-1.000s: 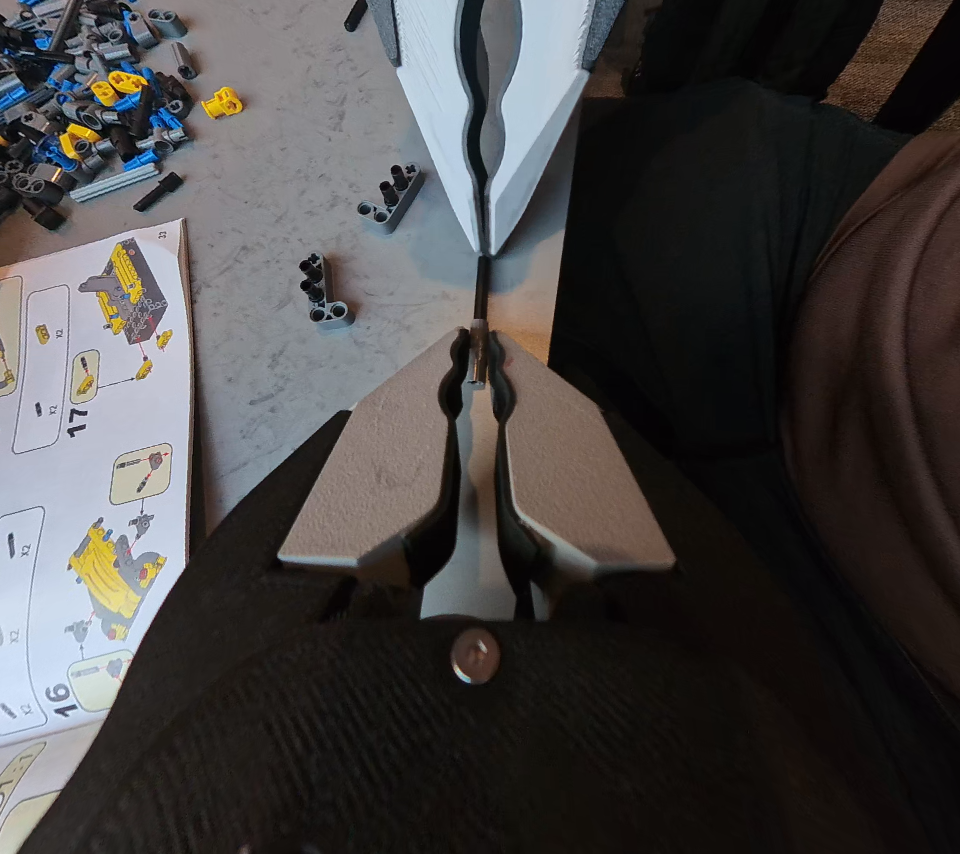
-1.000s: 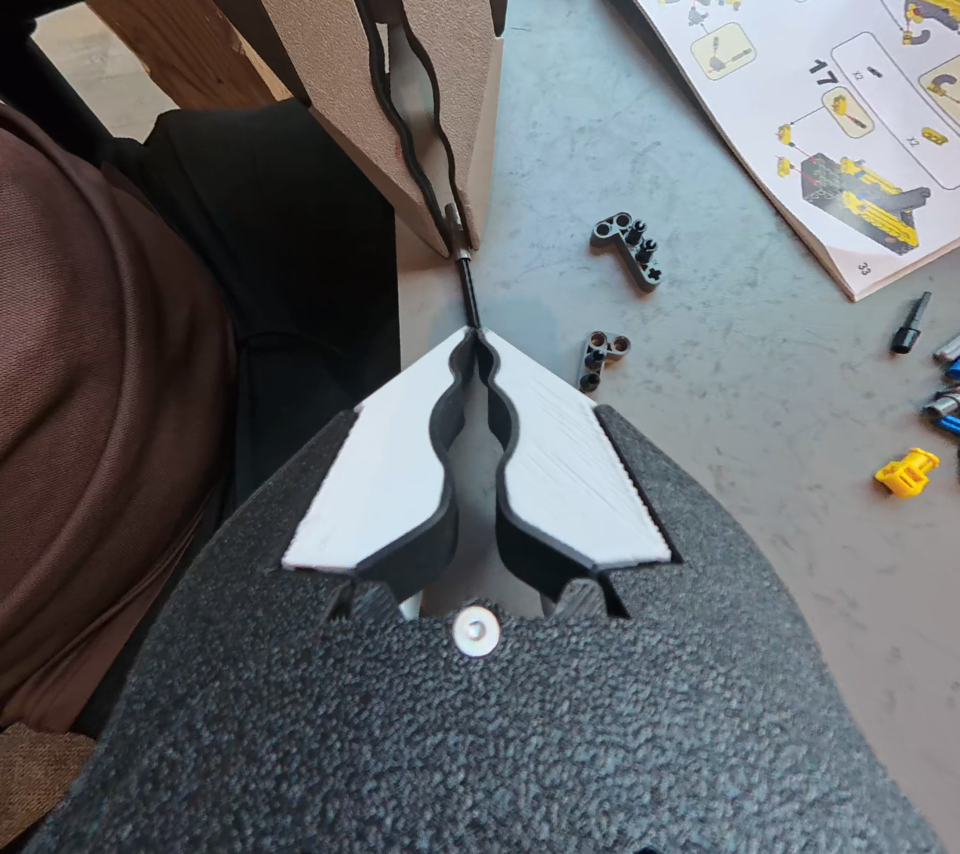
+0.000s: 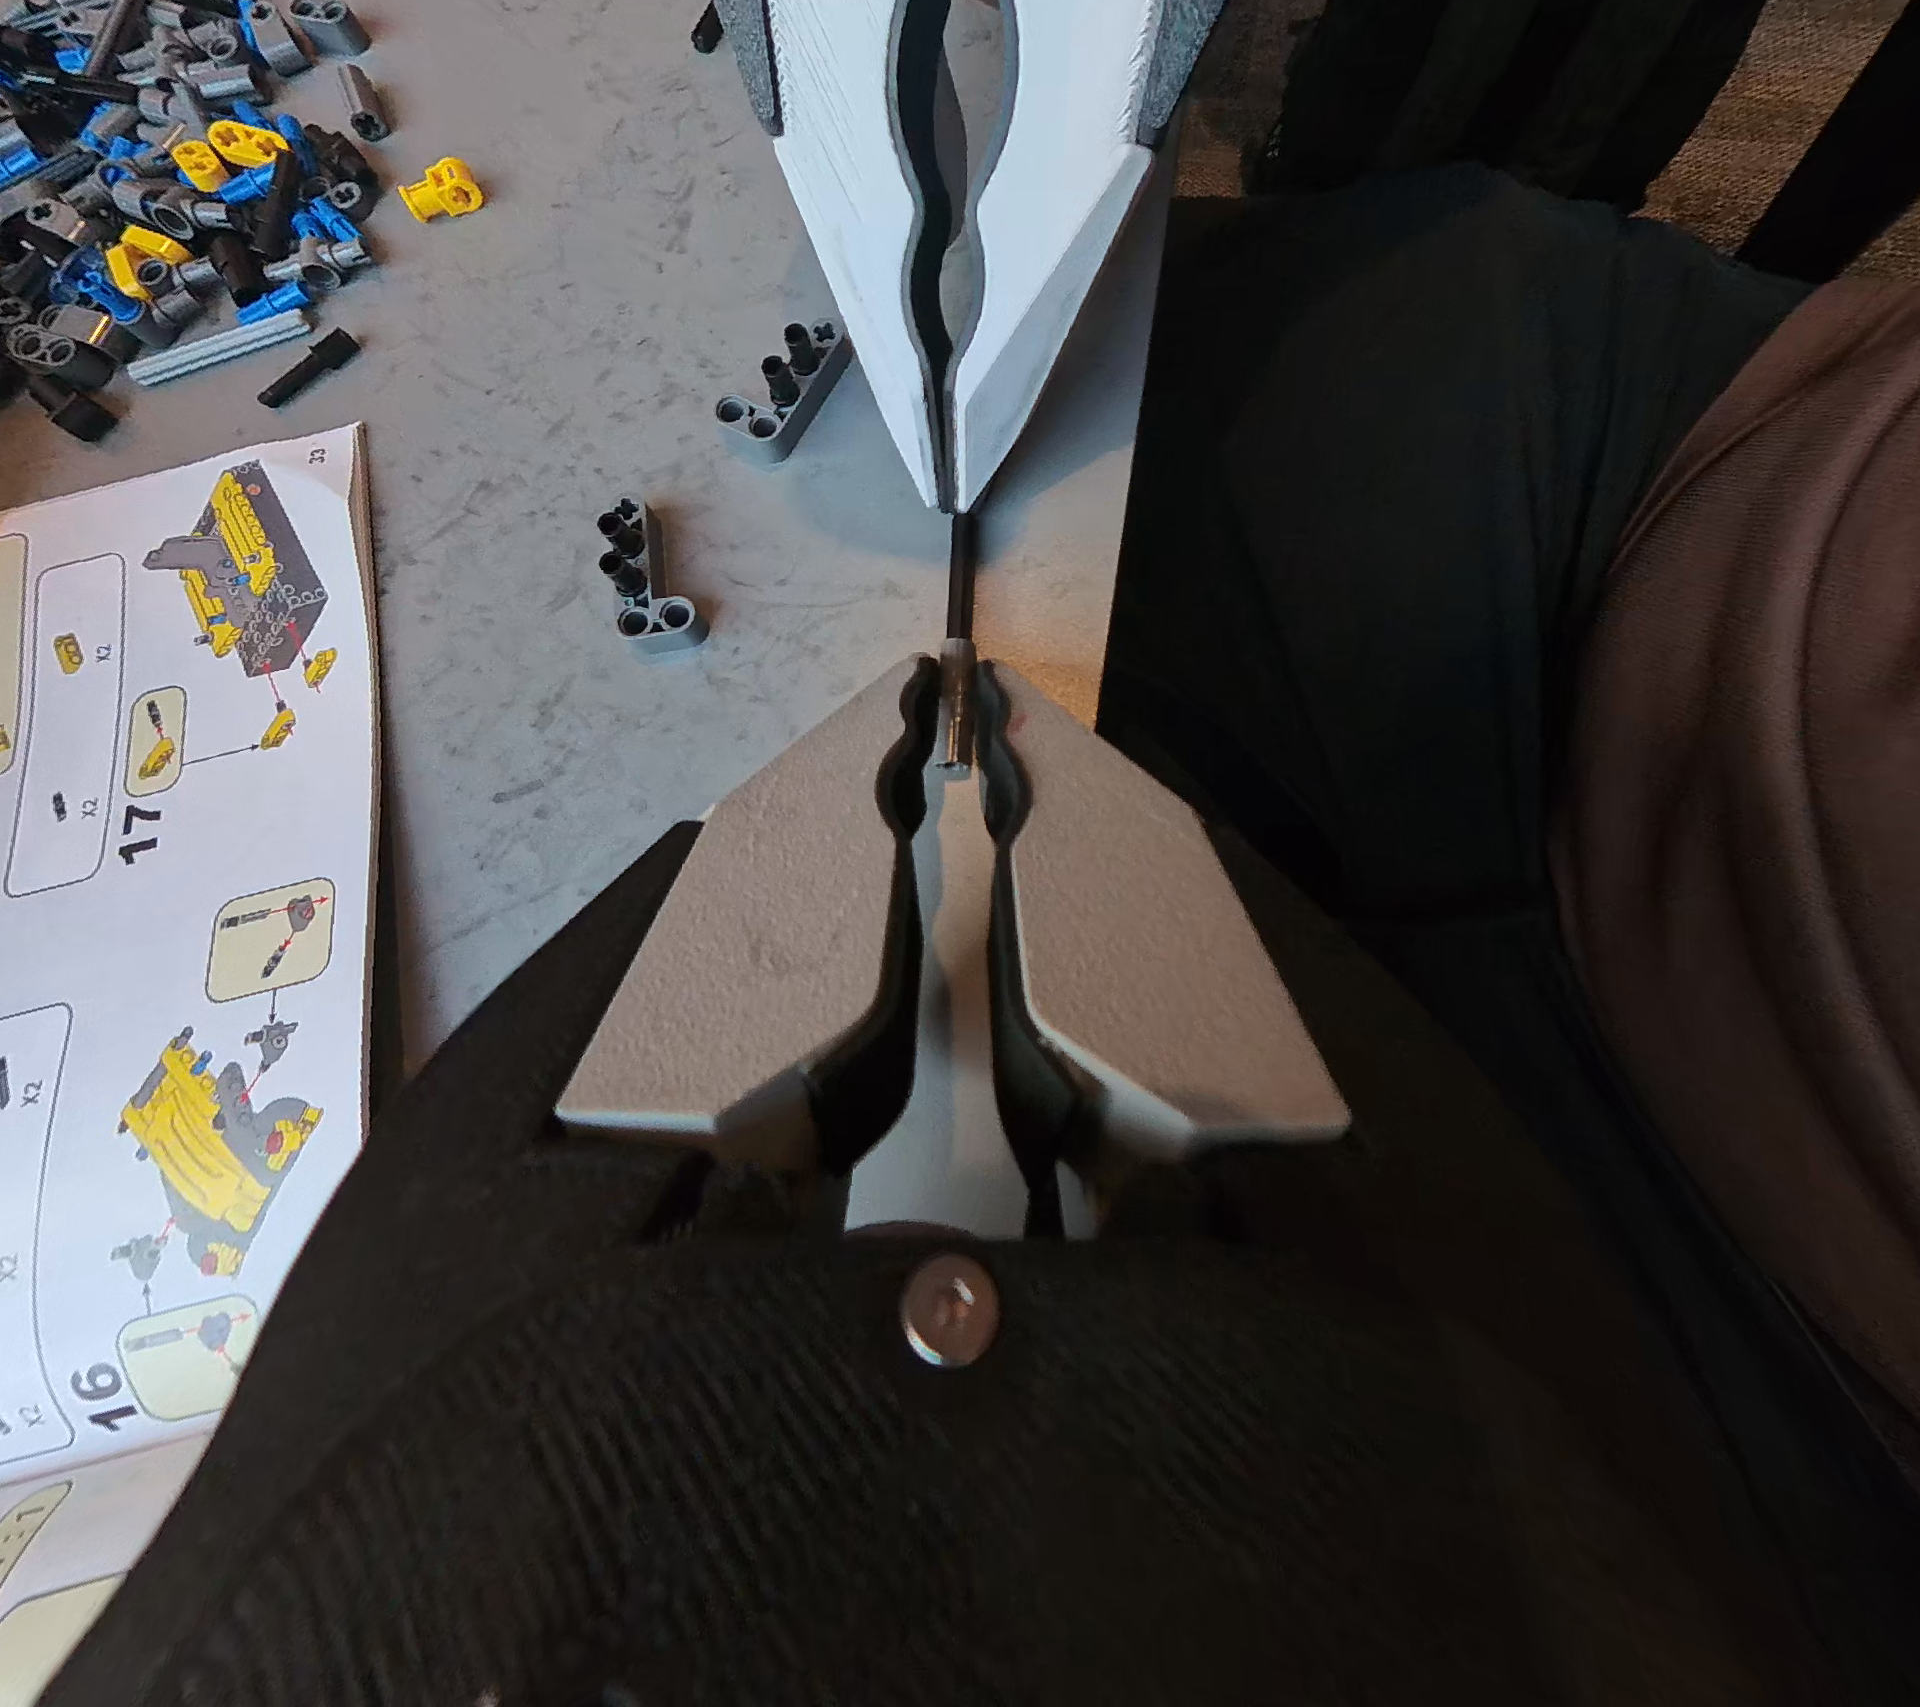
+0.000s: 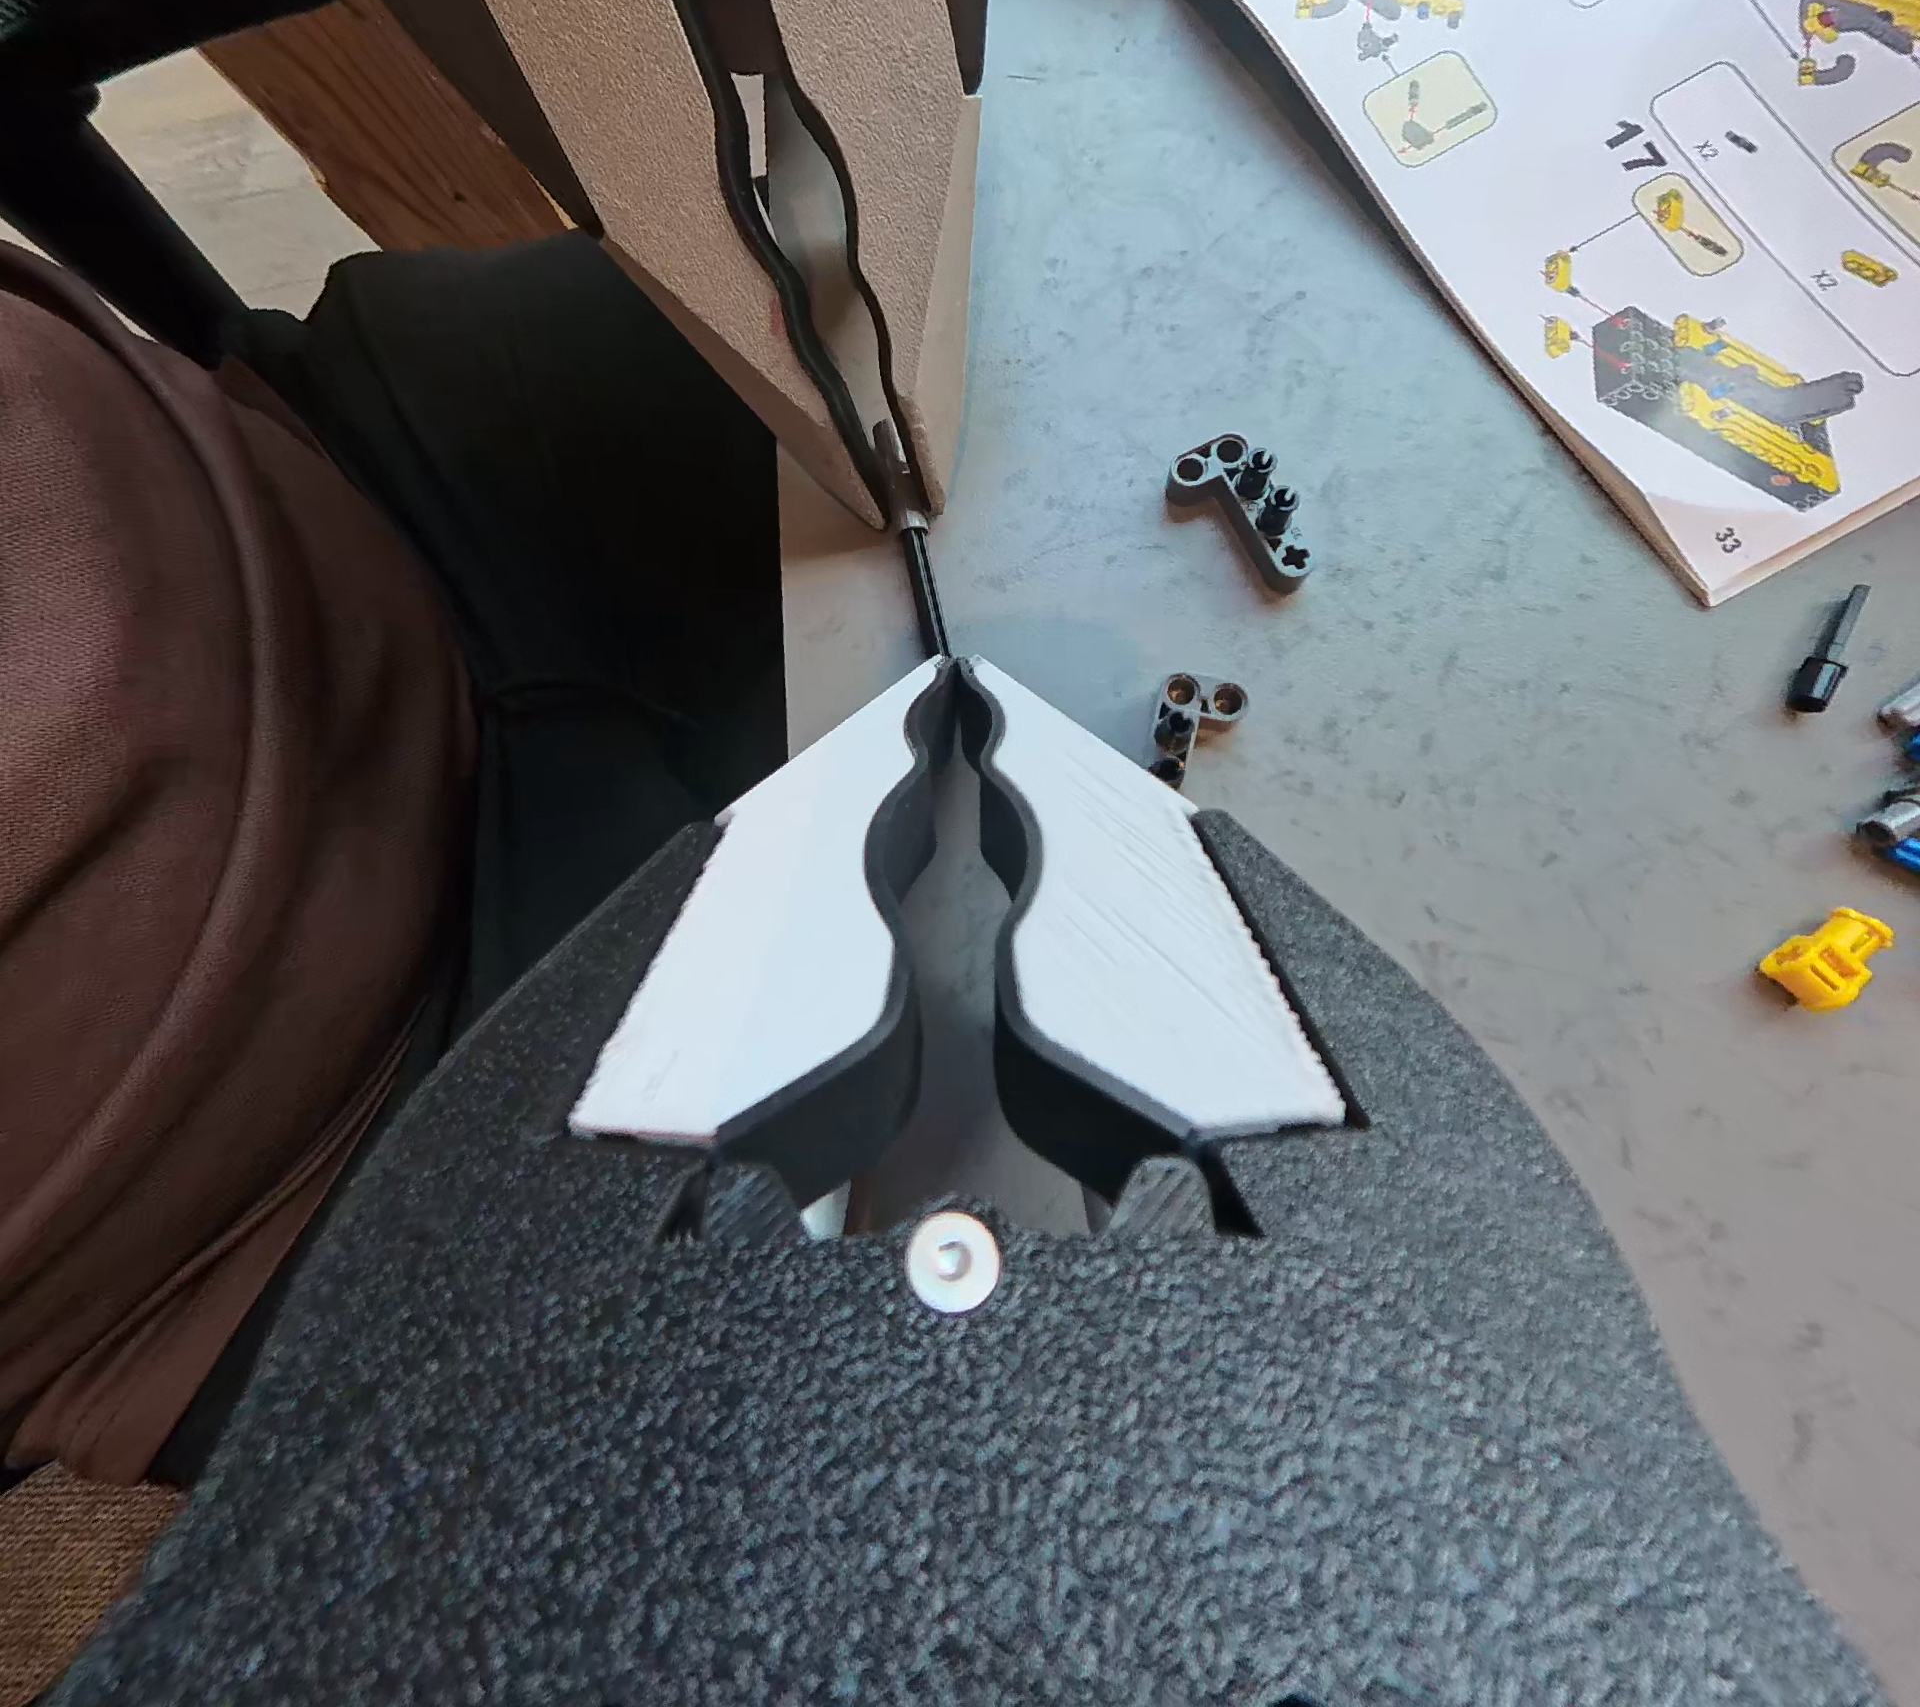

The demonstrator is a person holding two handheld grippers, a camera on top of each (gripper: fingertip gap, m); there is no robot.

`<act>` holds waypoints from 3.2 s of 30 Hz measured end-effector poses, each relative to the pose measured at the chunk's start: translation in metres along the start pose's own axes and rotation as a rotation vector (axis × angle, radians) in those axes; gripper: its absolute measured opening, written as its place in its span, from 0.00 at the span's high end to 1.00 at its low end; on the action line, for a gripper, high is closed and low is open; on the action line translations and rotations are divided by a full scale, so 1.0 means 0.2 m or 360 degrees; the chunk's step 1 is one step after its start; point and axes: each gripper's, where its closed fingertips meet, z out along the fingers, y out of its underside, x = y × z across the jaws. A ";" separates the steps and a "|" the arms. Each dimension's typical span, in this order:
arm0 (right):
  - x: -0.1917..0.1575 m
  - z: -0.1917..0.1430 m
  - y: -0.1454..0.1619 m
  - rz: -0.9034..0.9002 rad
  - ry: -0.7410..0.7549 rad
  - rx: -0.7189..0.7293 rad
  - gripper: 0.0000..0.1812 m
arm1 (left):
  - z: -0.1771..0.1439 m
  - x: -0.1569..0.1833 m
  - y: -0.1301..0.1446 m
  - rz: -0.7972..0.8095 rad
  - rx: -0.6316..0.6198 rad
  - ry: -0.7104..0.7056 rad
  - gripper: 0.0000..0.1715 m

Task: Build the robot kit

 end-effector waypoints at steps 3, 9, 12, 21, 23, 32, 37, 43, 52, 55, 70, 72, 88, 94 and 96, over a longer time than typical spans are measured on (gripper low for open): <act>0.00 0.00 0.00 -0.0001 0.0004 0.0000 1.00 | 0.00 0.00 0.00 -0.0004 -0.0002 -0.0001 0.98; 0.00 0.00 -0.01 -0.0013 0.0005 0.0000 1.00 | 0.00 0.00 0.00 -0.0018 -0.0004 -0.0001 0.98; 0.00 0.00 -0.01 0.0003 -0.0016 0.0002 1.00 | 0.00 0.00 0.00 -0.0027 -0.0005 0.0003 0.98; 0.01 0.01 -0.01 -0.0003 -0.0011 0.0005 1.00 | 0.00 0.00 0.00 -0.0034 -0.0008 0.0006 0.98; 0.01 0.01 -0.01 0.0003 -0.0015 0.0006 1.00 | 0.00 0.00 0.00 -0.0040 -0.0006 0.0010 0.98; 0.03 0.00 -0.01 0.0004 -0.0008 0.0023 0.94 | 0.00 -0.01 0.00 -0.0066 0.0006 0.0012 0.98; 0.01 -0.01 -0.01 -0.0056 -0.0010 0.0028 0.90 | 0.00 -0.01 0.00 -0.0082 0.0006 0.0020 0.98; 0.00 0.00 0.00 -0.0090 0.0000 0.0011 0.95 | 0.00 -0.01 0.00 -0.0087 0.0007 0.0025 0.98; 0.00 0.02 -0.02 -0.0076 0.0003 0.0010 0.99 | 0.00 -0.01 0.00 -0.0082 0.0003 0.0013 0.98; 0.00 0.03 -0.03 -0.0076 0.0005 0.0010 0.99 | 0.00 -0.01 0.00 -0.0072 -0.0005 0.0000 0.98; -0.02 0.05 -0.06 -0.0045 -0.0001 0.0035 0.98 | 0.00 -0.02 0.00 -0.0123 0.0005 0.0041 0.98; -0.03 0.03 -0.08 -0.0065 -0.0018 0.0082 0.96 | 0.00 0.00 -0.01 -0.0095 0.0014 0.0058 0.99; 0.08 -0.01 -0.01 0.0044 0.0198 0.0035 0.94 | -0.02 -0.10 0.00 -0.0500 0.0075 0.0035 0.90; 0.09 -0.01 -0.01 0.0059 0.0226 0.0042 0.94 | -0.06 -0.12 0.03 -0.0588 0.0086 0.0040 0.88; 0.09 -0.01 -0.01 0.0033 0.0236 0.0042 0.95 | -0.07 -0.11 0.05 -0.0558 0.0063 0.0041 0.92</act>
